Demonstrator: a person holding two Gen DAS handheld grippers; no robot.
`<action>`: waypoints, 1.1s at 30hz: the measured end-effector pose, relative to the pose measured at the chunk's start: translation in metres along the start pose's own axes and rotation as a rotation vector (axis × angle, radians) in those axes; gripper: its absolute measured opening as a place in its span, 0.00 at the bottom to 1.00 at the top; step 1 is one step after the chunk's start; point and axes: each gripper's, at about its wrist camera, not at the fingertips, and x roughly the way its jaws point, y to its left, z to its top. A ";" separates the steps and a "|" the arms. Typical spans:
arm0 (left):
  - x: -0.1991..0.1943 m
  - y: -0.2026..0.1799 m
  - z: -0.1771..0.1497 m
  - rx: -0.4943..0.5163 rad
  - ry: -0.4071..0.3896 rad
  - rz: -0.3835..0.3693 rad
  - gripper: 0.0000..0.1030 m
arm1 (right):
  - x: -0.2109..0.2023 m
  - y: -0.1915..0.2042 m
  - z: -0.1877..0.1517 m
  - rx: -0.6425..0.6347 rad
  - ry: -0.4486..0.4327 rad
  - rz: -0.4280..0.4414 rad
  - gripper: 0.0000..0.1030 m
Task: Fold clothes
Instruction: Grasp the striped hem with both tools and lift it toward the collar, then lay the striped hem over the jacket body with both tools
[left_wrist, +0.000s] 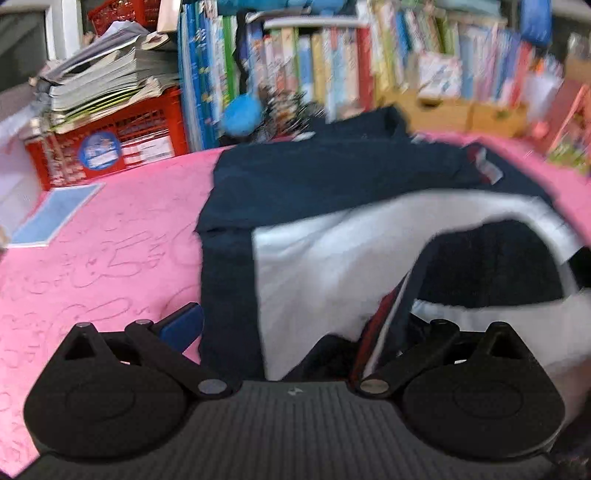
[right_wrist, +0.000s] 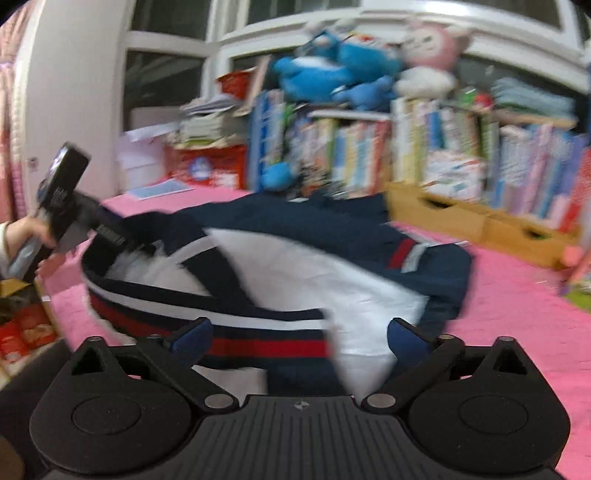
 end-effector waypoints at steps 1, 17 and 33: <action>-0.010 0.005 0.004 -0.017 -0.021 -0.045 1.00 | 0.009 0.002 0.000 0.007 0.016 0.012 0.87; -0.086 0.030 0.000 -0.011 -0.070 -0.253 1.00 | 0.079 -0.028 -0.011 0.157 0.149 -0.179 0.75; -0.021 -0.045 -0.014 0.324 0.036 -0.250 1.00 | 0.051 -0.039 0.006 0.253 0.073 -0.183 0.50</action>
